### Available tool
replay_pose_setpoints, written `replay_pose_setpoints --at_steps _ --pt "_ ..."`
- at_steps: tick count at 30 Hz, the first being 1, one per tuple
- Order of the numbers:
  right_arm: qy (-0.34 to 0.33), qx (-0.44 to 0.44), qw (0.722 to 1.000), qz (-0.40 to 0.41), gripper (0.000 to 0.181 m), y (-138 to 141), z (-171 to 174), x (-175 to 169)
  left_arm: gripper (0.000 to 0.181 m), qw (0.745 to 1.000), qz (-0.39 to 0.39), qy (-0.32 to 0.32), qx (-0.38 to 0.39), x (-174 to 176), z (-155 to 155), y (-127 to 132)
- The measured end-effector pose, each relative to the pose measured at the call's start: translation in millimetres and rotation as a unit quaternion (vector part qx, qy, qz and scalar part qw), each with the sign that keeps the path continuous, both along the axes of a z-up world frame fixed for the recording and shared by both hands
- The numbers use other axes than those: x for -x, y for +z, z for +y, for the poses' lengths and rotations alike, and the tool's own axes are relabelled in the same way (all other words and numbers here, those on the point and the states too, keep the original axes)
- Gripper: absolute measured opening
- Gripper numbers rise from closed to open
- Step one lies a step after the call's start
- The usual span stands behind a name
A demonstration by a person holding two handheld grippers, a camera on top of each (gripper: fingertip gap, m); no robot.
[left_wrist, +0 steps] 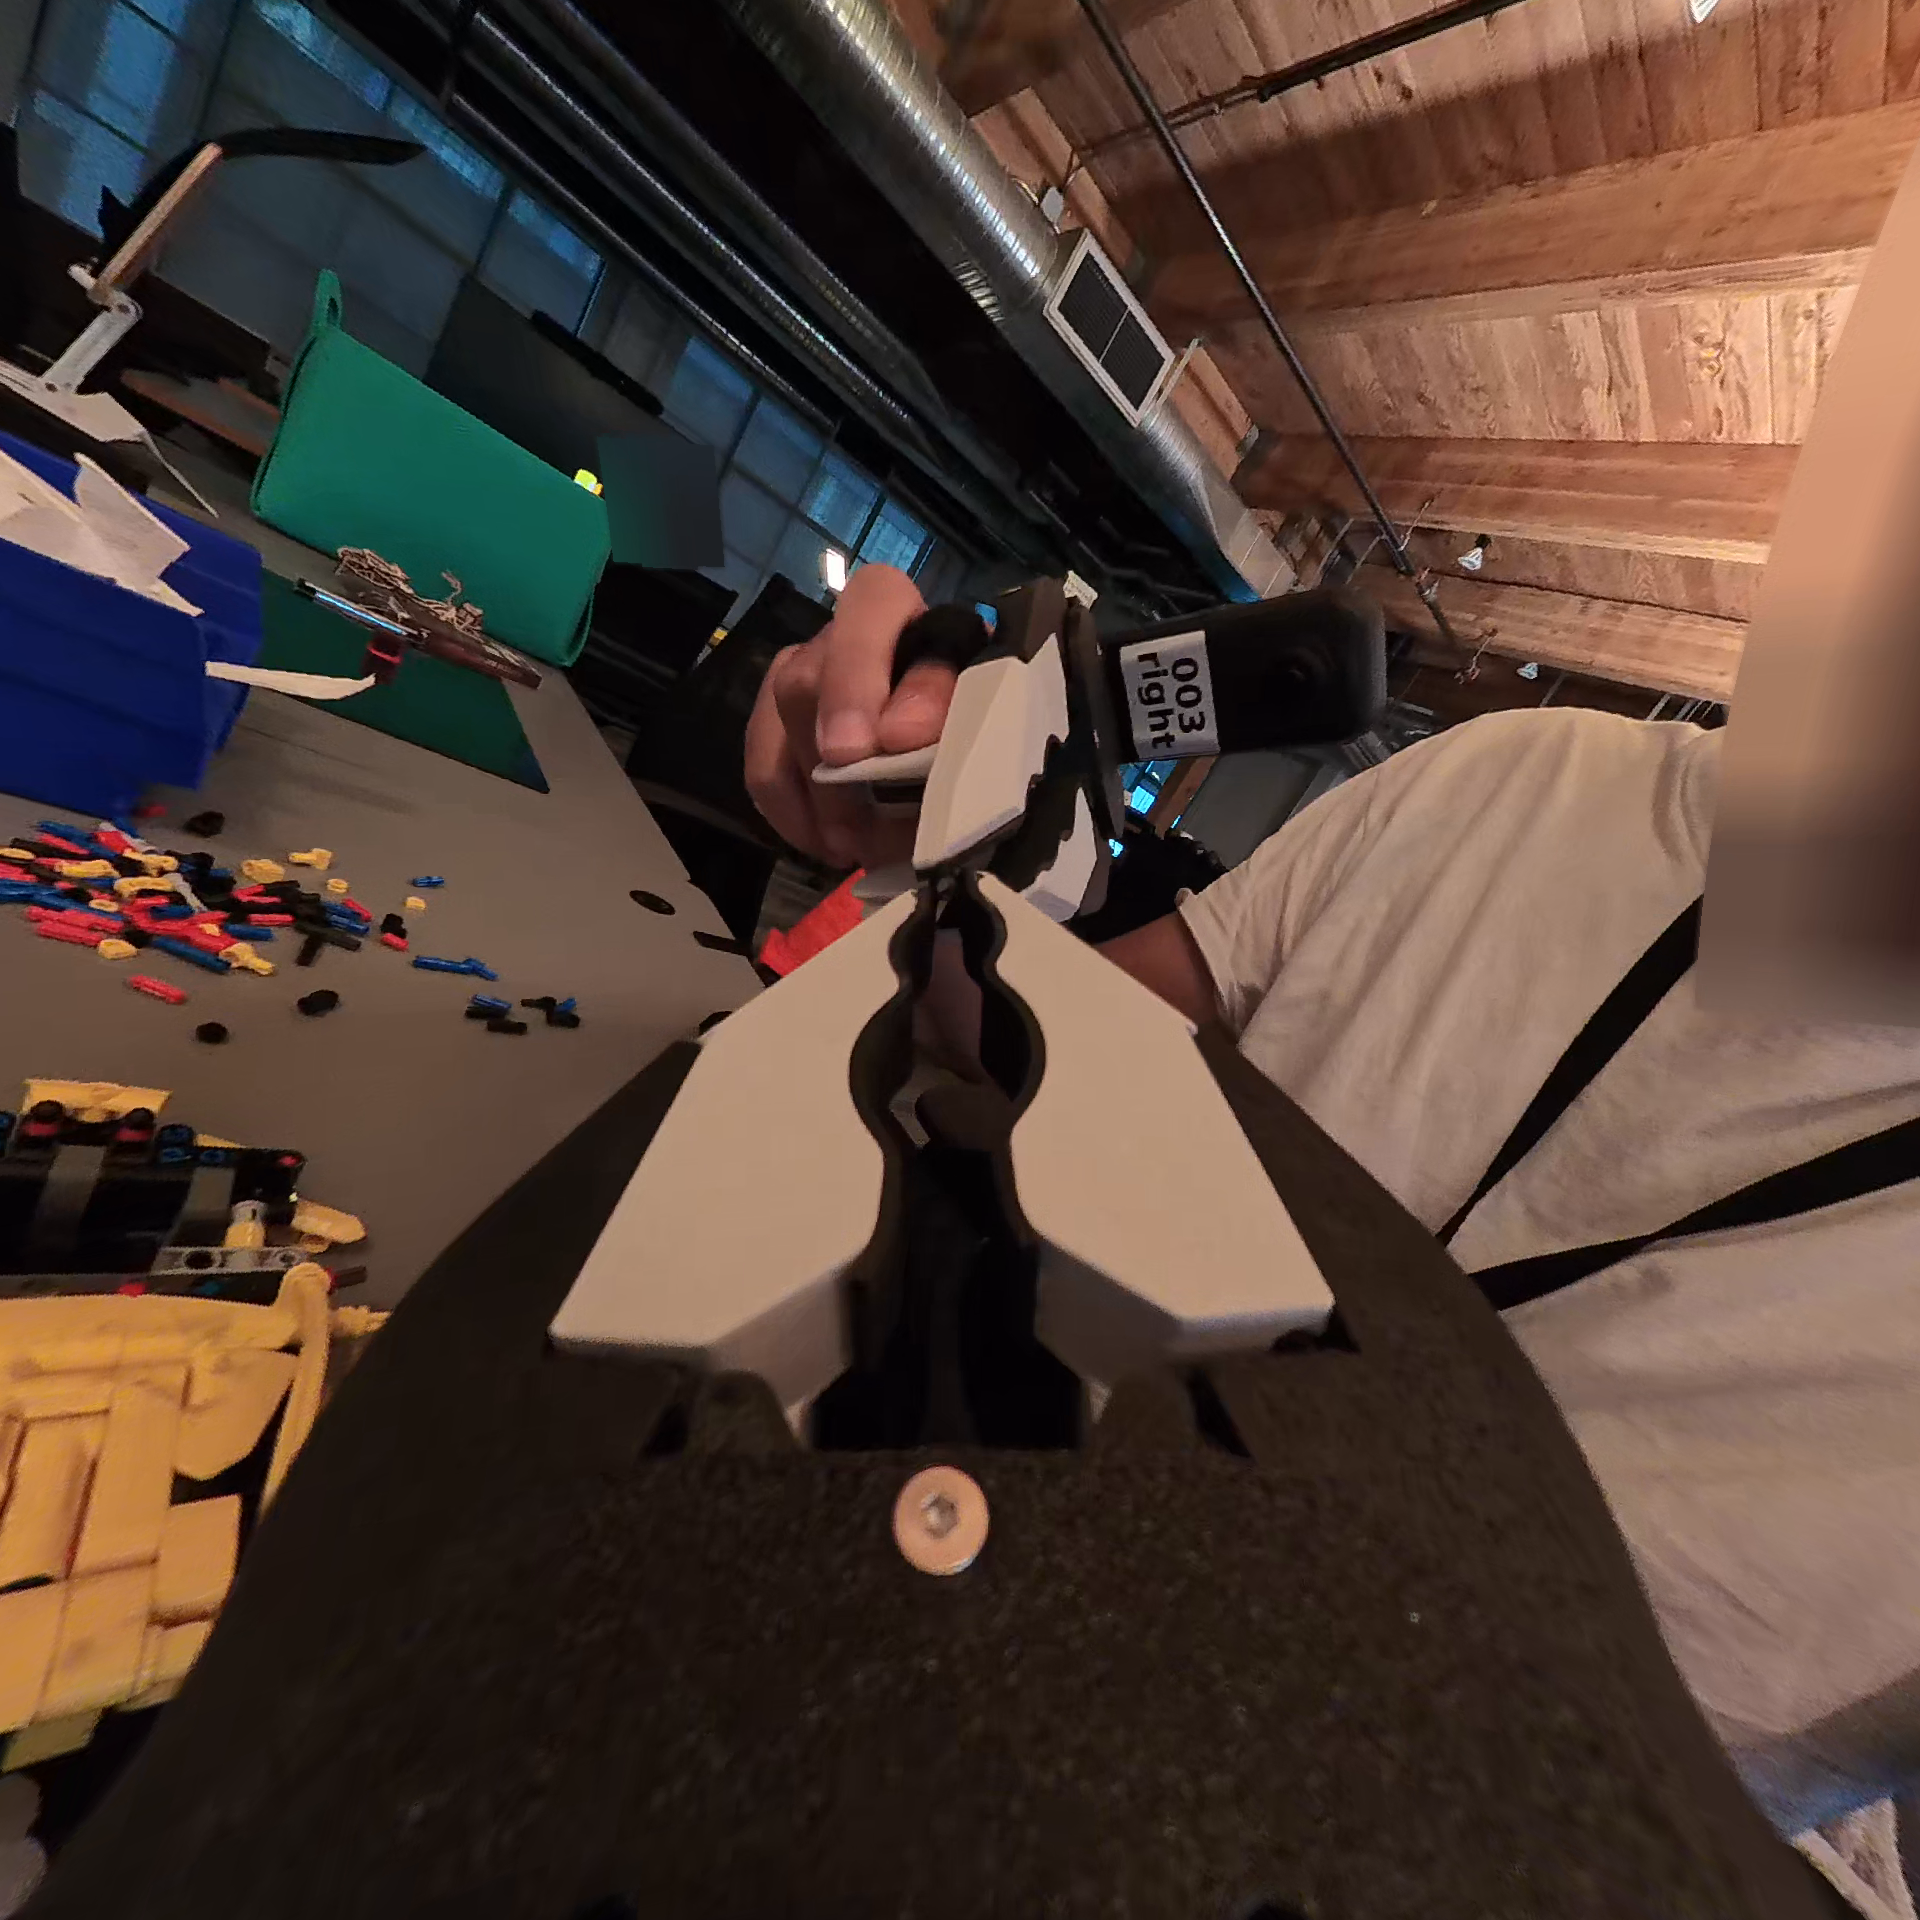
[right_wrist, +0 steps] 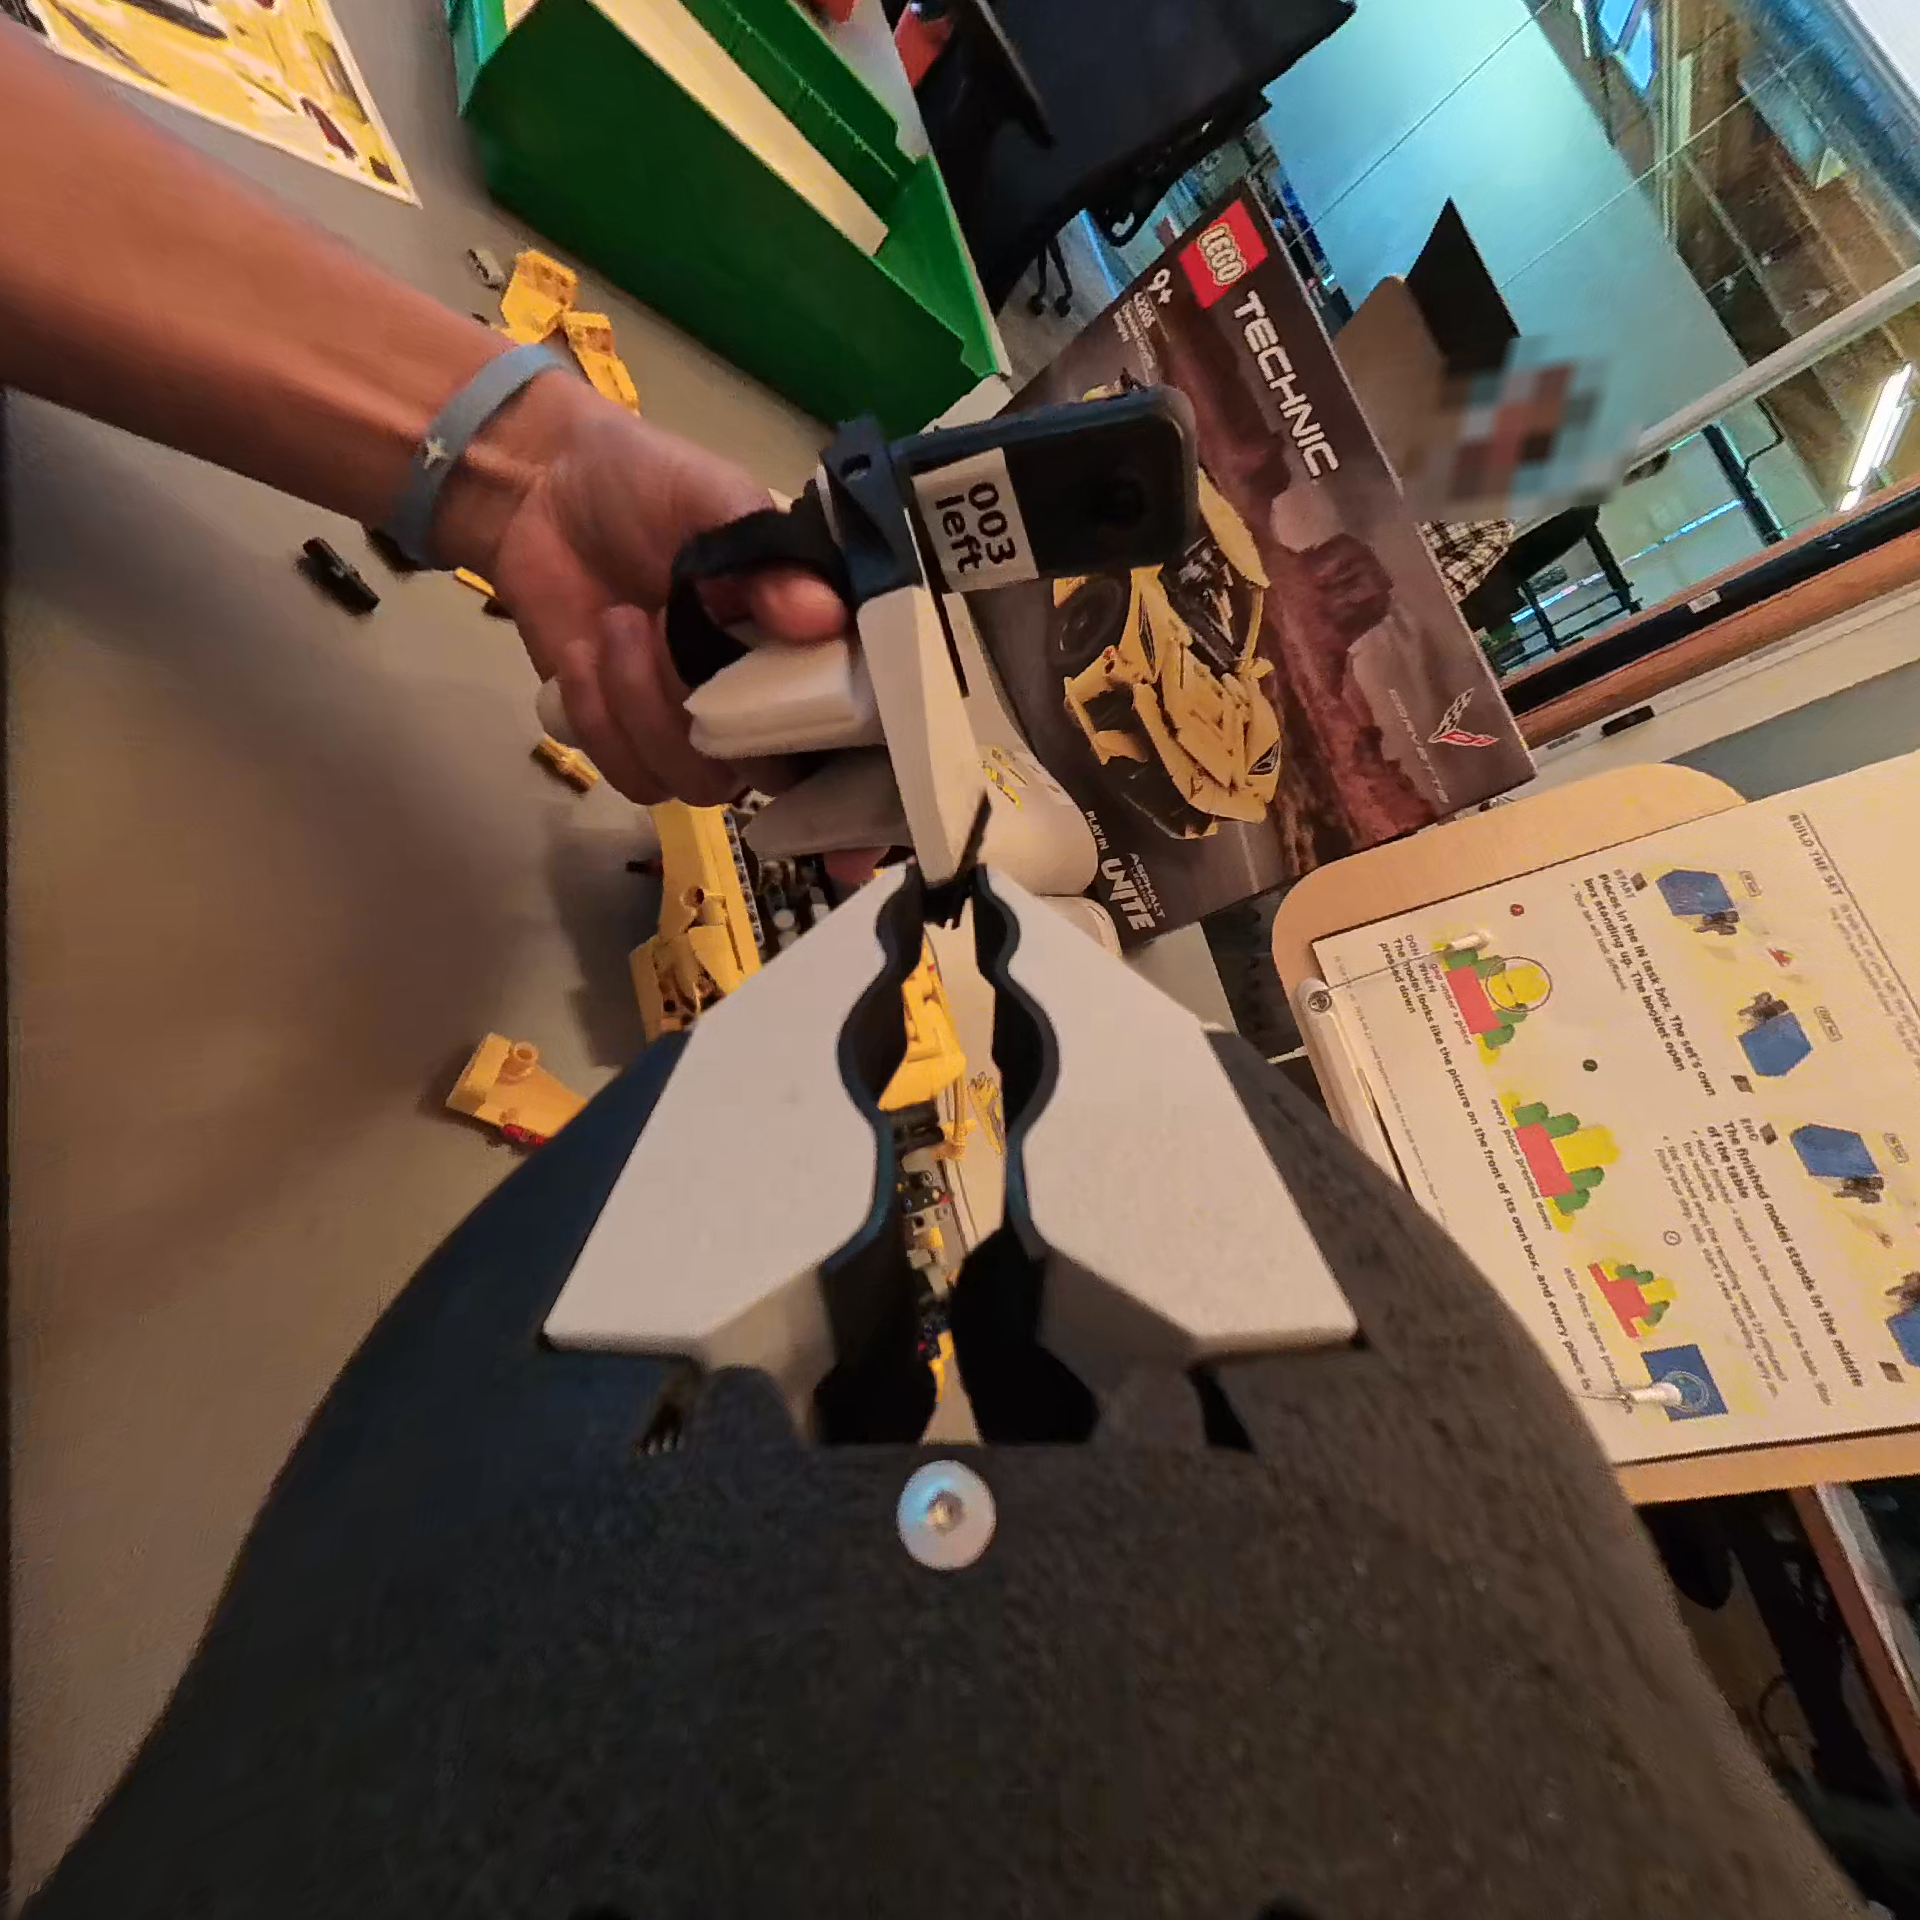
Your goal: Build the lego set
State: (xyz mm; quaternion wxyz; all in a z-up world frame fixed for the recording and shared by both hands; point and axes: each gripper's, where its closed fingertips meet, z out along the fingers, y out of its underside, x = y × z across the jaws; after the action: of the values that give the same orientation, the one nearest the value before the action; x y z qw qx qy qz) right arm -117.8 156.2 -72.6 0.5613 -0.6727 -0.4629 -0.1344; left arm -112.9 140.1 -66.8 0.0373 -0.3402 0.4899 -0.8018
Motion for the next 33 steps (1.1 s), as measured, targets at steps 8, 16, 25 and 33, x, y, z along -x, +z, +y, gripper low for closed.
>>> replay_pose_setpoints --at_steps 8,16,25,33 --pt "0.005 0.005 1.000 0.027 0.006 -4 -3 0 0.005 1.000 0.000 -0.006 0.005 -2 -2 -3" --pt "-0.004 0.009 1.000 0.022 0.006 -9 -3 -2 0.004 1.000 0.013 -0.004 -0.010 -3 -2 -8" --pt "0.006 -0.004 0.999 0.040 0.001 0 -13 -6 0.004 1.000 0.009 -0.008 -0.026 3 -3 -7" --pt "0.017 0.036 0.999 0.006 0.008 -15 -17 3 0.004 0.999 0.018 -0.030 -0.038 4 -12 -13"
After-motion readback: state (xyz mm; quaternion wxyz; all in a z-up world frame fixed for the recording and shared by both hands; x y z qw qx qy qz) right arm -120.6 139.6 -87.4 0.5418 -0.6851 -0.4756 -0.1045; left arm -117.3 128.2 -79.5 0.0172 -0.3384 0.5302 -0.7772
